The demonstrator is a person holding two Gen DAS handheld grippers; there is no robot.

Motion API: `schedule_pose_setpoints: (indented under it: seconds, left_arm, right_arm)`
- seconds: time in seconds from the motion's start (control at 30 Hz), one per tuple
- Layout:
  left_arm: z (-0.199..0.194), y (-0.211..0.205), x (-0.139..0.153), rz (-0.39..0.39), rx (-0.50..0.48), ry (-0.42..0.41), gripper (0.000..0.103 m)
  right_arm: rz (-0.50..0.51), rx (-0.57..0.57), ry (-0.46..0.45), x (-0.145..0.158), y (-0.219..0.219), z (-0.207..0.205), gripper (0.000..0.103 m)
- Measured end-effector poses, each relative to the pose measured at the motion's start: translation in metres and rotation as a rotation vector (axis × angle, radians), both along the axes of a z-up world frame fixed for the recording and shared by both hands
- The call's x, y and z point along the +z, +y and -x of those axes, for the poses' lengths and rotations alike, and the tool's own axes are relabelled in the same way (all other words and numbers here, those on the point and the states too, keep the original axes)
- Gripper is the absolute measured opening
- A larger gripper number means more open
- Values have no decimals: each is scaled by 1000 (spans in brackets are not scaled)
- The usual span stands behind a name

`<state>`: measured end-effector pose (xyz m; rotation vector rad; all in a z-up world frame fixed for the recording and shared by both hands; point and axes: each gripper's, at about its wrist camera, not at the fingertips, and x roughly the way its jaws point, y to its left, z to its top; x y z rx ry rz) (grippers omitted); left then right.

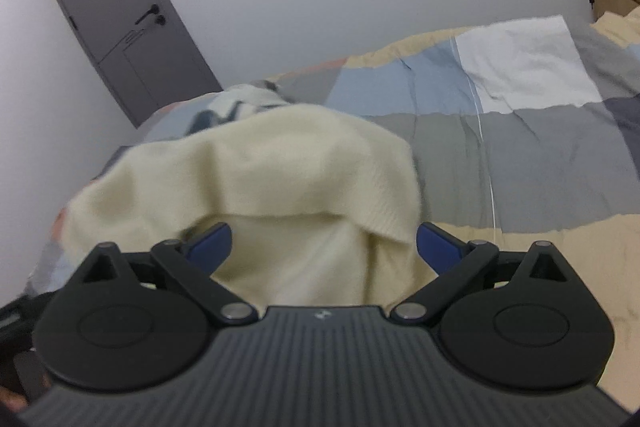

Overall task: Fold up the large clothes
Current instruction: 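Grasp the crumpled cream sweater with both grippers and lift it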

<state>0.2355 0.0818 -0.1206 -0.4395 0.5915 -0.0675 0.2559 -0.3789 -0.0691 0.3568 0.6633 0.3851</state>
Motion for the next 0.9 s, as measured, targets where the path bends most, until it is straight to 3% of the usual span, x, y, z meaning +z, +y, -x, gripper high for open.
schedule_pose_setpoints:
  seconds: [0.07, 0.2, 0.27, 0.33, 0.43, 0.47, 0.53, 0.67, 0.77, 0.9]
  left_arm:
    - [-7, 1, -17, -13, 1, -13, 102]
    - [-23, 7, -34, 49, -11, -22, 98]
    - [-24, 10, -38, 45, -14, -72, 96]
    - [-24, 10, -46, 18, -13, -123, 89]
    - [-33, 14, -56, 40, 0, -70, 73]
    - [-34, 15, -58, 54, -4, -56, 67]
    - [-32, 20, -56, 90, -1, -74, 57]
    - [-22, 23, -49, 137, 5, -96, 29]
    - [-3, 26, -36, 143, 8, -126, 24]
    - [25, 21, -10, 210, 19, -164, 21]
  right_arm:
    - [6, -7, -14, -20, -3, -11, 100]
    - [-11, 11, -3, -47, -3, -36, 96]
    - [-18, 31, -22, -52, 1, -43, 80]
    - [43, 36, -60, -56, 9, -46, 53]
    - [124, 27, -115, -58, 18, -46, 33]
    - [122, 28, -133, -57, 18, -44, 30]
    - [96, 47, -134, -54, 16, -42, 12]
    - [93, 65, -141, -39, 12, -34, 8]
    - [79, 85, -188, -20, 7, -13, 8]
    - [91, 124, -280, 11, 3, 26, 7]
